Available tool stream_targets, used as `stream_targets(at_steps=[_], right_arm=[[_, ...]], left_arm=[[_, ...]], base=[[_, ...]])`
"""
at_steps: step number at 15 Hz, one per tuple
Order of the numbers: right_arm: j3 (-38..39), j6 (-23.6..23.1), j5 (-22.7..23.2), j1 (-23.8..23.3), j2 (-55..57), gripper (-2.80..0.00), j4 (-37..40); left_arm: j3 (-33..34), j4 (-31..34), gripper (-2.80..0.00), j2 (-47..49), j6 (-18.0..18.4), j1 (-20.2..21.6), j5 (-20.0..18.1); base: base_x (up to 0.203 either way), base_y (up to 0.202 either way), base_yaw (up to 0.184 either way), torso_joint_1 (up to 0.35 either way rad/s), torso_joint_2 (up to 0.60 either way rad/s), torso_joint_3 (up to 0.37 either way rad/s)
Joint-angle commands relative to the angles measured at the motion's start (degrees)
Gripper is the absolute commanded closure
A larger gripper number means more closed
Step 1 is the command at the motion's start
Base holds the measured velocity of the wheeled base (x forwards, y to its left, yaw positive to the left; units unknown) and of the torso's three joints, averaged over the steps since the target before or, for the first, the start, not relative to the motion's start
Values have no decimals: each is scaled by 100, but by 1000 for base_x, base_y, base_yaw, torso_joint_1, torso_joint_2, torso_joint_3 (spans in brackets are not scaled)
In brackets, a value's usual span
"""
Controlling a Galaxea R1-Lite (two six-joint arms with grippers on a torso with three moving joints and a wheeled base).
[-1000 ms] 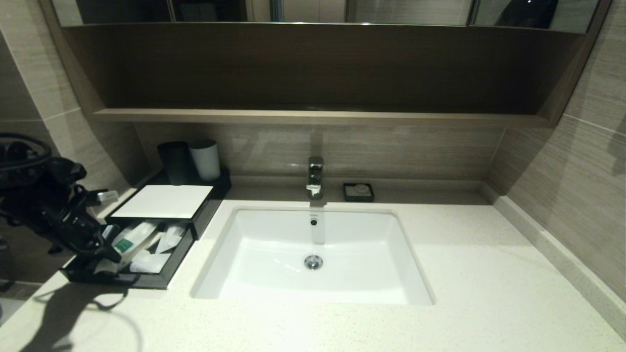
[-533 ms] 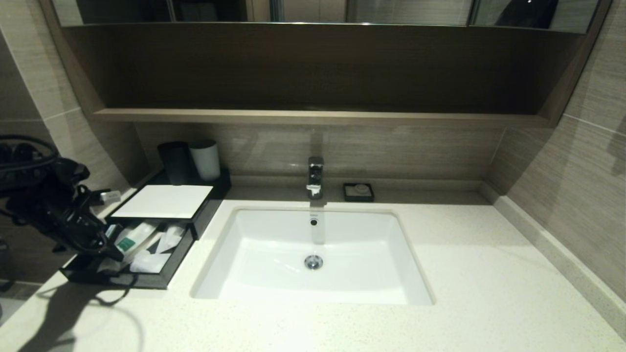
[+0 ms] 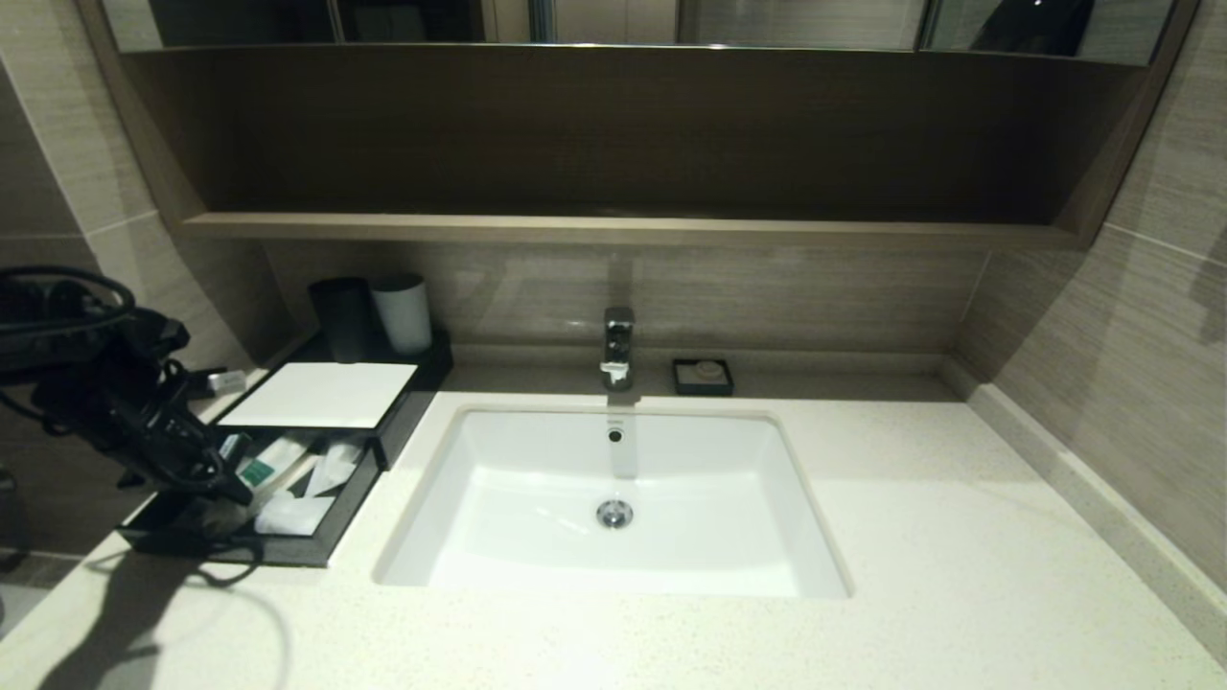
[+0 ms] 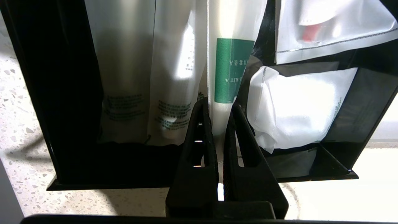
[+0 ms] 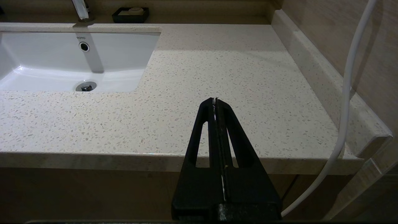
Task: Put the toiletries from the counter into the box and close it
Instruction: Place the bathroom toiletry into the drawer
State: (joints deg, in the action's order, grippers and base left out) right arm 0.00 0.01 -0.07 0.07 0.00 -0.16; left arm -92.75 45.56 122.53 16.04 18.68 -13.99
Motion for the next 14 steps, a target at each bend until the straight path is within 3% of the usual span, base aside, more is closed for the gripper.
stream_targets(at_steps=[1,14], right_arm=[[9,-1,-1,1,0,0,-2],[9,-1,-1,1,0,0,-2]], left_arm=[[-38,24,0,64,5,-35,-8],[-384,-20,0,271,-14,-135,-16]], base=[[0,0,0,0,0,0],[0,0,0,0,0,0]])
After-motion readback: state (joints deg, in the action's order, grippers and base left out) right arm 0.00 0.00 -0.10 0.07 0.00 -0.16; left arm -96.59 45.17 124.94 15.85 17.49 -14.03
